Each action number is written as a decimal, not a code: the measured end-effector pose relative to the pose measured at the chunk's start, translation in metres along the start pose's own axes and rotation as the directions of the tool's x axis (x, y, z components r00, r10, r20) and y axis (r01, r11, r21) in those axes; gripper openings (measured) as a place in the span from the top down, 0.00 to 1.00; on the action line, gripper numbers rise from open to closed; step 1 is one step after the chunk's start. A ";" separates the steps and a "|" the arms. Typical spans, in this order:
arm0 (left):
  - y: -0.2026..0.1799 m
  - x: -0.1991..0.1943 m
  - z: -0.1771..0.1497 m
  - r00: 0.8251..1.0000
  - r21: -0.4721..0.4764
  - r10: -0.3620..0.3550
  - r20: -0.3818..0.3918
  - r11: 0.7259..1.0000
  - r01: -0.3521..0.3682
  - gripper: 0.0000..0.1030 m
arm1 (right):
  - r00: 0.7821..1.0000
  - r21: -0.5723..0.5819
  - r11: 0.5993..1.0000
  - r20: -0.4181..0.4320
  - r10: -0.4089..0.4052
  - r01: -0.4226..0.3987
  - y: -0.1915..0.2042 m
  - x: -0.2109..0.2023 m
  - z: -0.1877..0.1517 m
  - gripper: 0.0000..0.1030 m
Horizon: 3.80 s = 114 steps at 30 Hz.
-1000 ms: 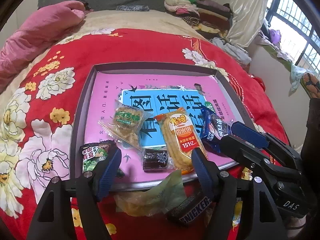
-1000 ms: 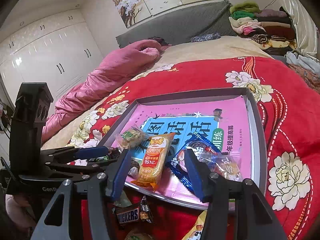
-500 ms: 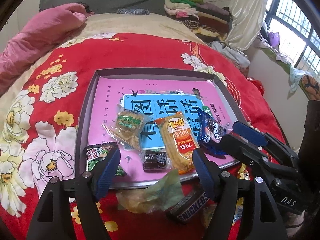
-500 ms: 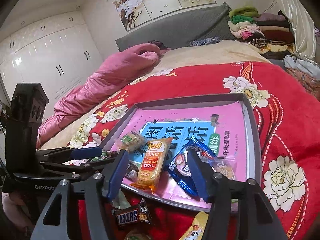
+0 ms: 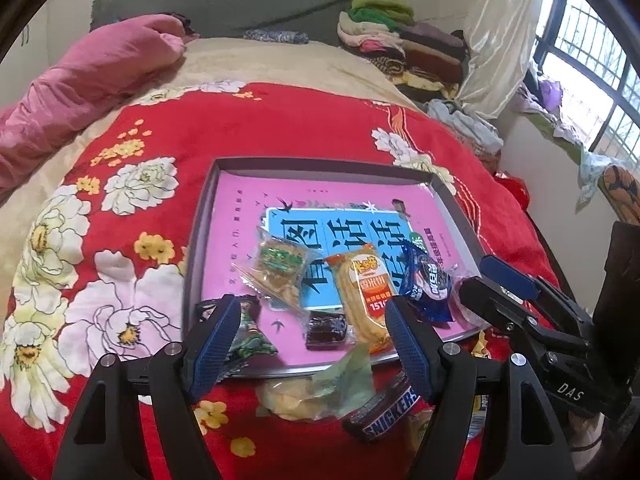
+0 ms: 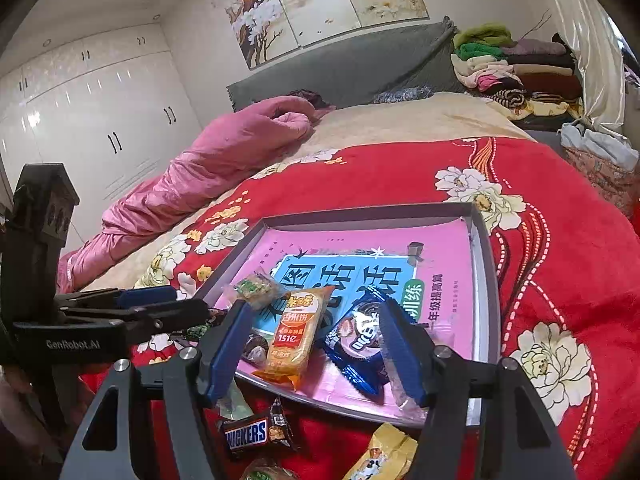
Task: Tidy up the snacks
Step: 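Withdraw both grippers from the tray toward the remaining snacks, then grasp the pale green-labelled bag with left gripper while right grasps the yellow Alpenliebe bar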
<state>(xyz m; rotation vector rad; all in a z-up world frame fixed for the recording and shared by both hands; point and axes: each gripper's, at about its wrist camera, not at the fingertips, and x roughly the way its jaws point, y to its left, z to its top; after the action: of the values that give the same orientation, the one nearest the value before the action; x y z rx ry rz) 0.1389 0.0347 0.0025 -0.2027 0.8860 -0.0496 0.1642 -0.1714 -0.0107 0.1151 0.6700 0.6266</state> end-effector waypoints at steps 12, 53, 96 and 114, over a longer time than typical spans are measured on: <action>0.012 -0.016 -0.004 1.000 -0.012 0.014 0.020 1.000 -0.014 0.26 | 0.999 0.015 0.999 0.029 -0.037 0.036 -0.007 -0.015 0.005 0.34; 0.016 -0.009 -0.055 0.996 0.021 -0.016 -0.090 1.000 0.018 0.26 | 0.988 0.044 0.987 -0.046 -0.150 0.152 0.000 -0.053 -0.029 0.33; 0.020 0.015 -0.074 0.987 0.010 -0.040 -0.154 0.999 0.042 0.26 | 0.950 0.114 0.982 -0.294 -0.108 0.147 0.005 -0.035 -0.084 0.44; 0.027 0.032 -0.068 0.989 -0.023 -0.050 -0.142 0.999 0.047 0.26 | 0.918 -0.046 0.984 -0.356 -0.176 0.170 0.023 -0.010 -0.094 0.74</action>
<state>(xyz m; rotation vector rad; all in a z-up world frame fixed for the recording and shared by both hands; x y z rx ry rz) 0.1049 0.0461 -0.0689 -0.2418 1.0239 -0.1016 0.0887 -0.1673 -0.0720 -0.0753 1.0179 0.4840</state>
